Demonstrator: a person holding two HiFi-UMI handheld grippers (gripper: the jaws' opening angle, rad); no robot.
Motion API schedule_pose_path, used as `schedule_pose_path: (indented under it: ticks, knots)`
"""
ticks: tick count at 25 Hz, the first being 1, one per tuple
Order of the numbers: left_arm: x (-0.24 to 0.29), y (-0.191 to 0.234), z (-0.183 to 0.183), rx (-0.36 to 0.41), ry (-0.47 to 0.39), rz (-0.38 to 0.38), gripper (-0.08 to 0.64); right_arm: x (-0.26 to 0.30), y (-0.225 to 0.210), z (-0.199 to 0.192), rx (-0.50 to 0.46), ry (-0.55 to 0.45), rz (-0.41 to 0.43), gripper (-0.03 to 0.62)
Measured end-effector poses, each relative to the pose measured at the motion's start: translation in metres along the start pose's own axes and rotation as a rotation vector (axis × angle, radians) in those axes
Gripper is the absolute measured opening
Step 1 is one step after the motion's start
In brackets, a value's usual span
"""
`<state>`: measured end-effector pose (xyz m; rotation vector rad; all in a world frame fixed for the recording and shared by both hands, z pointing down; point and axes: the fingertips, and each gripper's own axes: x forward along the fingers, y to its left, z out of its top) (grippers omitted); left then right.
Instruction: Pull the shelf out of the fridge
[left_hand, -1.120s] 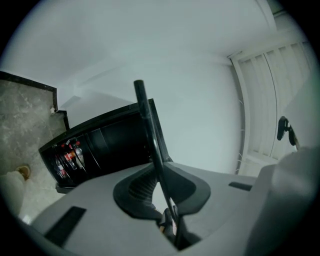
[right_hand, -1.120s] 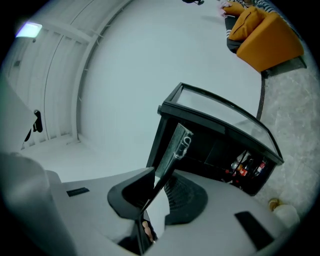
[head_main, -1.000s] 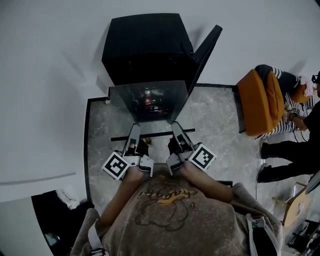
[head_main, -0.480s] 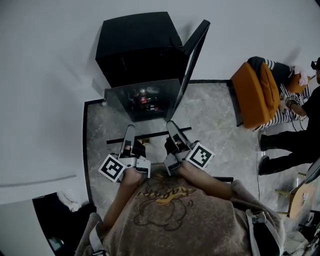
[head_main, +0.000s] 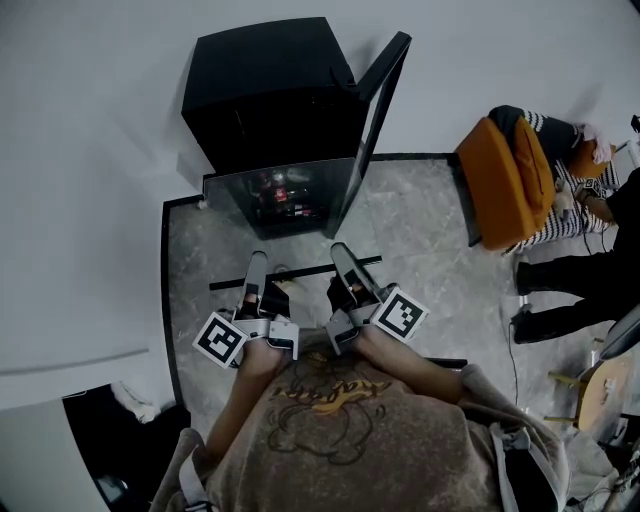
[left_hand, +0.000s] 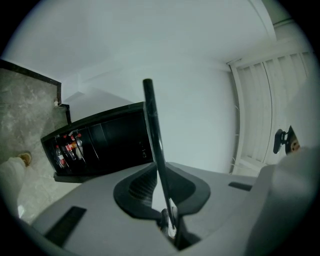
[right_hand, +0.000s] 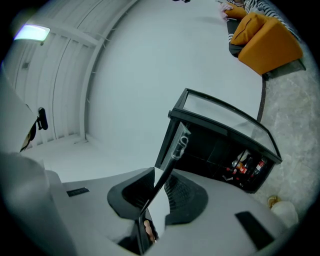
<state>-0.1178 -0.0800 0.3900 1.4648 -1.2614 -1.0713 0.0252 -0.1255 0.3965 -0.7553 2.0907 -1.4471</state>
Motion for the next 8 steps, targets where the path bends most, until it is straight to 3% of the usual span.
schedule_pose_path:
  ticks: [8]
  knots:
    - [-0.0035, 0.0103, -0.0013, -0.037, -0.001, 0.016, 0.037, -0.0014, -0.0096, -0.0075, 0.024, 0.012, -0.016, 0.072]
